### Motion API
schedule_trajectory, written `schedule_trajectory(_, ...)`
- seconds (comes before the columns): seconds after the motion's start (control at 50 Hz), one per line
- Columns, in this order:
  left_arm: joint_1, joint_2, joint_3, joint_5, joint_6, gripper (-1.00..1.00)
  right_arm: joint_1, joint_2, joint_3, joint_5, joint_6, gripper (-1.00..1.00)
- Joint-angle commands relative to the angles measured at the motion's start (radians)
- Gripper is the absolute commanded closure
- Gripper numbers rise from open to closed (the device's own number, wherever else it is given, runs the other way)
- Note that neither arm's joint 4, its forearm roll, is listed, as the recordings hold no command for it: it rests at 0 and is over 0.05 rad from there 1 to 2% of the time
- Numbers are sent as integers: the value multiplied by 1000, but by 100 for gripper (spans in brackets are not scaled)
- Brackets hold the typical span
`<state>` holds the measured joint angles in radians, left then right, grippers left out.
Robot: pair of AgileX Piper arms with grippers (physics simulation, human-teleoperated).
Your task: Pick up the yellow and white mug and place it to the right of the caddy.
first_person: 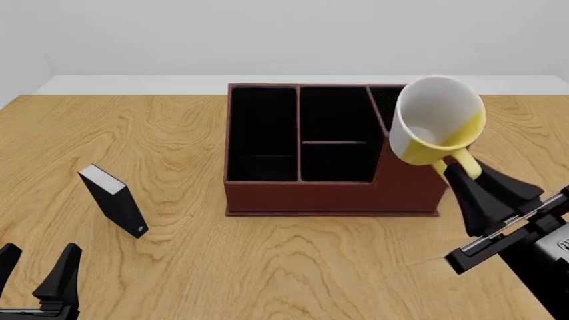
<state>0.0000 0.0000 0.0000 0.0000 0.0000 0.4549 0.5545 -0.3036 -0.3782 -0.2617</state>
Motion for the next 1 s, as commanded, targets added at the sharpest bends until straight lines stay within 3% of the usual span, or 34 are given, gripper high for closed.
schedule_trajectory(0.02,0,0,0,0,0,-100,-34,-45,-11,39,13,100)
schedule_trajectory(0.44,0,0,0,0,0,-100,-128,-149,-39,157,28,100)
schedule_trajectory(1.0,0,0,0,0,0,-100,-243,-184,-53,207,30,100)
